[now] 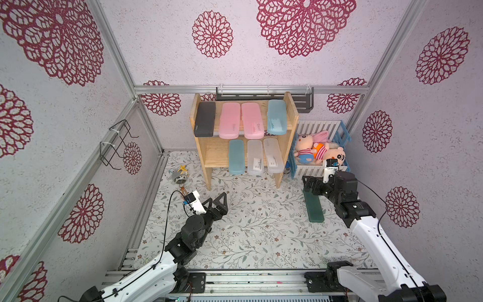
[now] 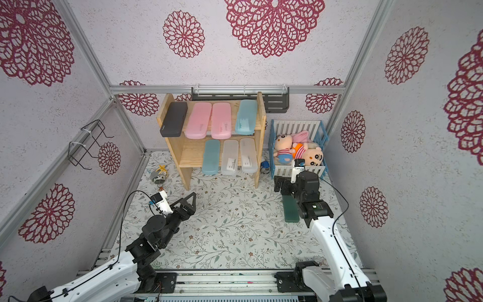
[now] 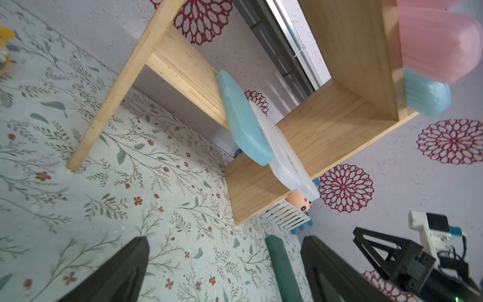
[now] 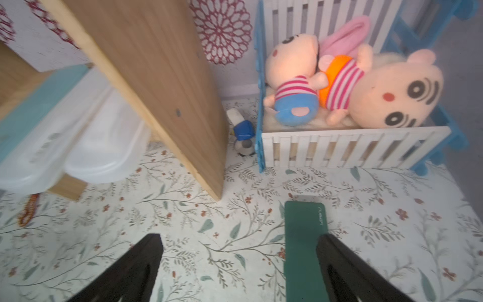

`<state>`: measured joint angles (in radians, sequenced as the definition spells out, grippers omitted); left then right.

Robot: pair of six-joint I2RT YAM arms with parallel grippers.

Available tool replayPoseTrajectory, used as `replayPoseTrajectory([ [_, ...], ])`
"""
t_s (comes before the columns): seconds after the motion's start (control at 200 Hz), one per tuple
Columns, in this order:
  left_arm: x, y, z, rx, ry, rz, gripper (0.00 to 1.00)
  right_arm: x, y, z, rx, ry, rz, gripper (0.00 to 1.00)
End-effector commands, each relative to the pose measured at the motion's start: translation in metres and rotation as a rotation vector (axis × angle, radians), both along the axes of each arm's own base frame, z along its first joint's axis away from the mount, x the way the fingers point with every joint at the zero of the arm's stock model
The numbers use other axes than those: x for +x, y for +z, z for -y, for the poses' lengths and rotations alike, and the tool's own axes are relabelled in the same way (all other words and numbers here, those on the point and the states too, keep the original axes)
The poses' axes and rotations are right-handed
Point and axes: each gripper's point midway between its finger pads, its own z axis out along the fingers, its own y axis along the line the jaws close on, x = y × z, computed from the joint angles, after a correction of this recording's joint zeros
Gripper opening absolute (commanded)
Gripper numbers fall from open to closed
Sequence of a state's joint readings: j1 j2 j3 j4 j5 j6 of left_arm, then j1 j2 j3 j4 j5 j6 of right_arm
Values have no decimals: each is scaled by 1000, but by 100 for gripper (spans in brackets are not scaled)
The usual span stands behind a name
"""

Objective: Remove the pencil cases from the shelf
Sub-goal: Pick up the pencil case from the shelf.

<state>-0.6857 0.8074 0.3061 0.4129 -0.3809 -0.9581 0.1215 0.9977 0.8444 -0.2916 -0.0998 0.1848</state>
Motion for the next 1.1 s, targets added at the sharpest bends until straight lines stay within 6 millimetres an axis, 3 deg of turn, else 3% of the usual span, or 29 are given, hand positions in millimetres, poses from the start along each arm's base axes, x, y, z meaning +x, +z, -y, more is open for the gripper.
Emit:
replayPoseTrajectory([
  [0.0, 14, 53, 20, -259, -131, 99, 97, -1, 8, -20, 82, 27, 32, 99],
  [0.235, 53, 68, 33, -448, -247, 109, 97, -8, -6, -20, 55, 19, 30, 99],
  [0.64, 97, 41, 57, -543, -294, 64, 97, -7, -8, -21, 53, 24, 14, 99],
  [0.896, 121, 21, 57, -672, -309, 63, 100, -8, -10, -20, 48, 21, 10, 99],
  [1.096, 130, 18, 58, -659, -292, 58, 95, -8, -12, -18, 34, 14, 4, 99],
])
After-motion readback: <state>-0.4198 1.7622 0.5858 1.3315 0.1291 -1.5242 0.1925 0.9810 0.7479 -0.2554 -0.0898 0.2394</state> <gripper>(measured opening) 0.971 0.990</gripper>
